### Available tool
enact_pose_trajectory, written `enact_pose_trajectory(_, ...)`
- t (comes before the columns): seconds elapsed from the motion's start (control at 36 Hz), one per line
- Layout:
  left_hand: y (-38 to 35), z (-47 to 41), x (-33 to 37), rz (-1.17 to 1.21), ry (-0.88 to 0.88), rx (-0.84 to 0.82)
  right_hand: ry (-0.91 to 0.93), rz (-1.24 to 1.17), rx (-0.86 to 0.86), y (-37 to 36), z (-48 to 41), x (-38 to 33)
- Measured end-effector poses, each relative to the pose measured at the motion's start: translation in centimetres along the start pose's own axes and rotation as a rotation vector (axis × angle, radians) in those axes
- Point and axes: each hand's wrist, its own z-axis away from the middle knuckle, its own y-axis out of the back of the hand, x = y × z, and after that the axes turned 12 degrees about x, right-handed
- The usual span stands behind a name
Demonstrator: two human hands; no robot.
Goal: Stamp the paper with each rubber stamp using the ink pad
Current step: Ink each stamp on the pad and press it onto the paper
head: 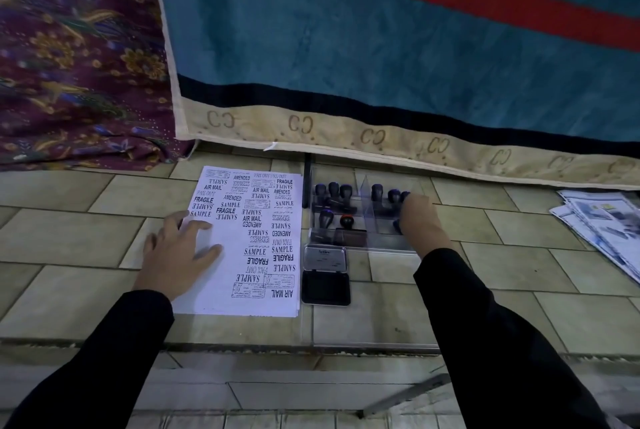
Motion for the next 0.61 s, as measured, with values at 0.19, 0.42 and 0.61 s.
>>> enact_pose_trajectory(0.19, -0.1, -0.1, 0.1, 0.046, 0.001, 0.055, 0.036, -0.099, -0.025, -0.8, -0.1, 0.0)
enact_pose_trajectory(0.42, -0.1, 0.5, 1.1, 0.128, -0.049, 0.187, 0.071, -0.316, 0.120, -0.2, 0.3, 0.5)
enact_pose_trajectory(0.61, -0.9, 1.5, 4.5, 0.246, -0.334, -0.003, 0.113, -0.603, 0.444, 3.8, 4.3, -1.1)
